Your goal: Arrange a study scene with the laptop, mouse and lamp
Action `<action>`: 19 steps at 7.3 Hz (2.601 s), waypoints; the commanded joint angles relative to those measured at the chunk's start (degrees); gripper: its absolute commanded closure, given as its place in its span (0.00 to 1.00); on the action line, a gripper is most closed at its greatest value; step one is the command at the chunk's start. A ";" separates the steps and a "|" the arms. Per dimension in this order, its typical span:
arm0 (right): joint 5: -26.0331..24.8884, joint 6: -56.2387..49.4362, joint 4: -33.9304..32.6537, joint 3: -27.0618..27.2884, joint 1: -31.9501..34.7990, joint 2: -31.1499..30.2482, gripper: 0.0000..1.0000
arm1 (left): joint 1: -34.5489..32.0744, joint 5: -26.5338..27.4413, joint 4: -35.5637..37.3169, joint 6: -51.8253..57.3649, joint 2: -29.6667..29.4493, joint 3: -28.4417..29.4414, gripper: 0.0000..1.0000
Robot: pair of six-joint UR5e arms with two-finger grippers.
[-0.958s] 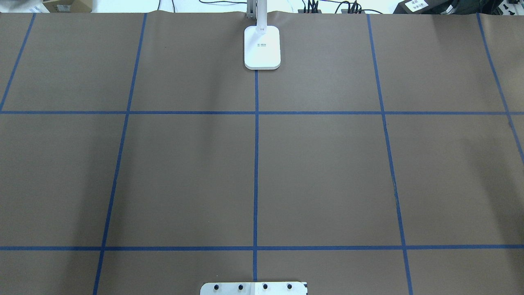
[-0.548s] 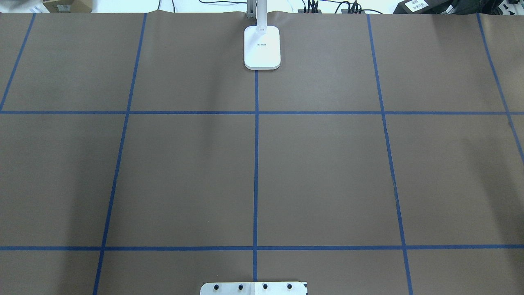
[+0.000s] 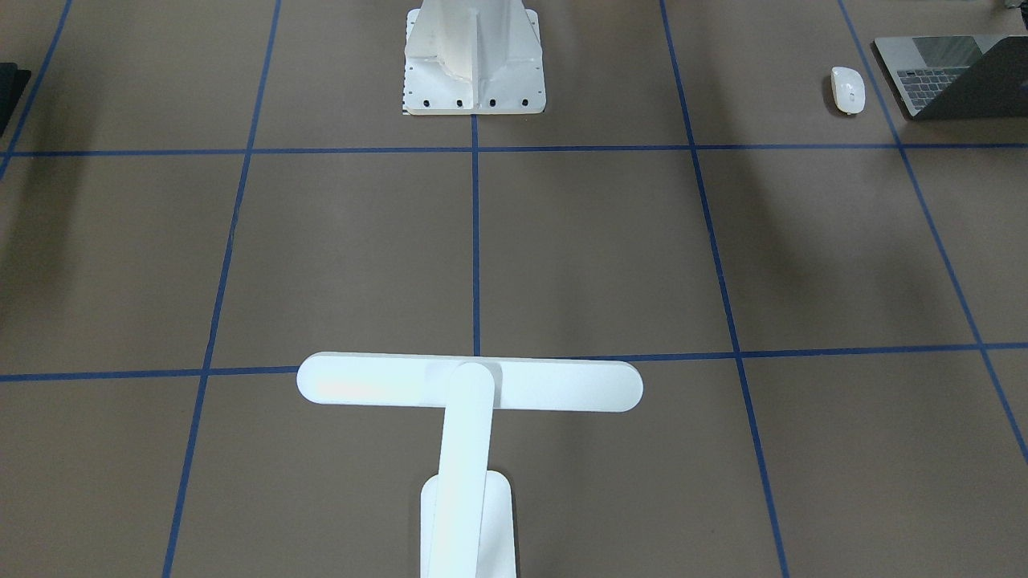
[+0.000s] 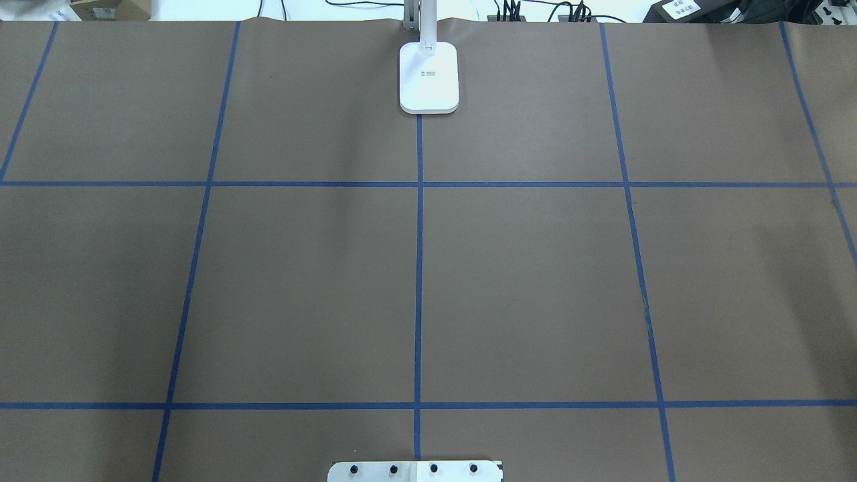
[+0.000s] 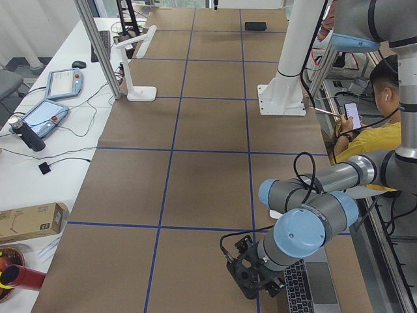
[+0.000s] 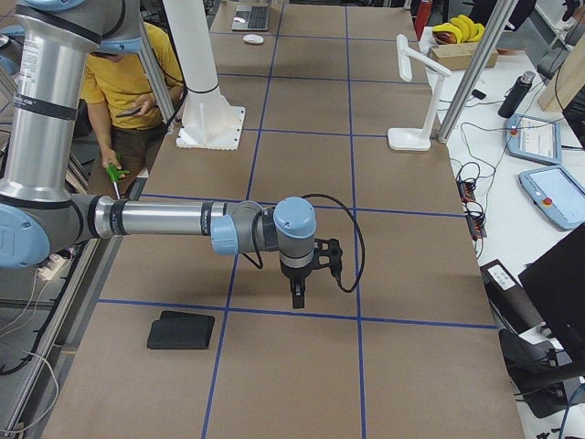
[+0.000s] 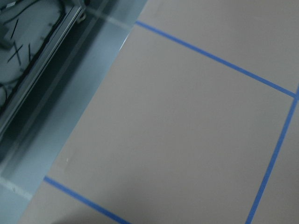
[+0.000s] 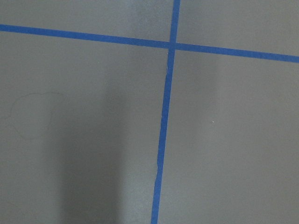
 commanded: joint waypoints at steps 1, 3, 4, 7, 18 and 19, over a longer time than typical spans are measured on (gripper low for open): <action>0.00 0.00 0.00 0.01 0.00 -0.11 0.00 | -1.70 0.57 9.02 -6.95 2.85 -0.33 0.01; 0.00 0.00 1.66 -0.25 0.00 -0.20 0.00 | -4.50 0.66 16.63 -11.95 3.29 -0.34 0.01; 0.00 0.00 1.93 -0.34 0.00 -0.29 0.00 | -4.60 0.22 16.64 -15.72 3.21 0.28 0.01; 0.00 0.00 1.93 -0.52 0.00 -0.29 0.00 | -4.69 -2.22 16.03 -21.11 2.42 5.46 0.01; 0.09 0.09 1.93 -0.60 0.00 -0.20 0.00 | -4.43 -5.40 15.59 -24.37 -4.87 6.88 1.00; 0.09 0.09 1.93 -0.60 0.00 -0.29 0.00 | -4.34 -8.80 15.59 -24.46 -6.53 6.70 1.00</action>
